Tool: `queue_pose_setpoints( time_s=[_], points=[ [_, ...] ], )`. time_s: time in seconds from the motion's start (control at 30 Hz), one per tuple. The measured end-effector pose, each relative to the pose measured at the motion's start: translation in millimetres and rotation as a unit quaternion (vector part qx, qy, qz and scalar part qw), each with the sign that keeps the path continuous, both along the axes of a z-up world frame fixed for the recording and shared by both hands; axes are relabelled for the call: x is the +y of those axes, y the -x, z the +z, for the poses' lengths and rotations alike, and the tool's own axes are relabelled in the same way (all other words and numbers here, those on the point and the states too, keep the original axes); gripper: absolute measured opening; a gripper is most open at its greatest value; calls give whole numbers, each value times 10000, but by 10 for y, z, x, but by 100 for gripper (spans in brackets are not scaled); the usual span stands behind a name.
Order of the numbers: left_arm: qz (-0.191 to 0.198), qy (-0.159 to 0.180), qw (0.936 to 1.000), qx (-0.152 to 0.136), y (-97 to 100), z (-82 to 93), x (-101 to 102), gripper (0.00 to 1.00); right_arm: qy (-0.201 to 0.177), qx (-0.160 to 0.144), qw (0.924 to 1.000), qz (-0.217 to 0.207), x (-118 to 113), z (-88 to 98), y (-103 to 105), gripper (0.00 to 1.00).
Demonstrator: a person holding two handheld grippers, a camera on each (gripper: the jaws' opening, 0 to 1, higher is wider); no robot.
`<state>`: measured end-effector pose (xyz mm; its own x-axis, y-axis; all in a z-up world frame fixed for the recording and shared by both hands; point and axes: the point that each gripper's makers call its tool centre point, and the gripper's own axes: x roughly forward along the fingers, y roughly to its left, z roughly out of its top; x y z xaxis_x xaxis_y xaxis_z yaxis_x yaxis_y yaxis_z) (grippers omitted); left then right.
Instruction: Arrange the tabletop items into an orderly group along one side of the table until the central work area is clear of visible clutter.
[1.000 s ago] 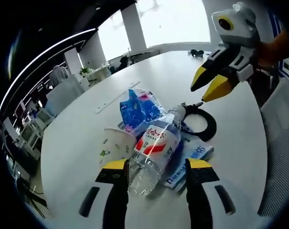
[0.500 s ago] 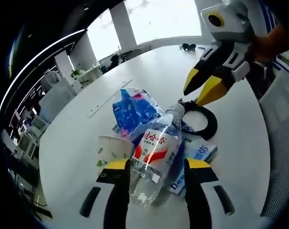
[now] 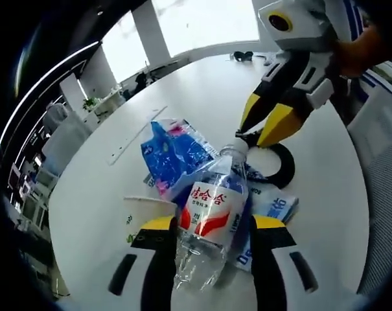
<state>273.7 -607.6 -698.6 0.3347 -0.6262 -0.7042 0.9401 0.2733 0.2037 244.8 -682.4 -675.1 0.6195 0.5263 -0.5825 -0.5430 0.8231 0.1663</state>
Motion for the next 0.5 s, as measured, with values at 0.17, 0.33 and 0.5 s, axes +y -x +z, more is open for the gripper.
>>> queue_pose_setpoints(
  time_s=[0.17,0.33,0.5],
  points=[
    [-17,10,9999,118,-13,22,11,39,-62,110,9999,-78,-2,-60,-14,18],
    [-98,32,9997,214,50,20,-1,39,-183,202,9995,-162,17,-81,-33,18],
    [-260,-88,9993,250,124,11,2,39,-348,374,9984,-225,51,-133,-32,19]
  ],
)
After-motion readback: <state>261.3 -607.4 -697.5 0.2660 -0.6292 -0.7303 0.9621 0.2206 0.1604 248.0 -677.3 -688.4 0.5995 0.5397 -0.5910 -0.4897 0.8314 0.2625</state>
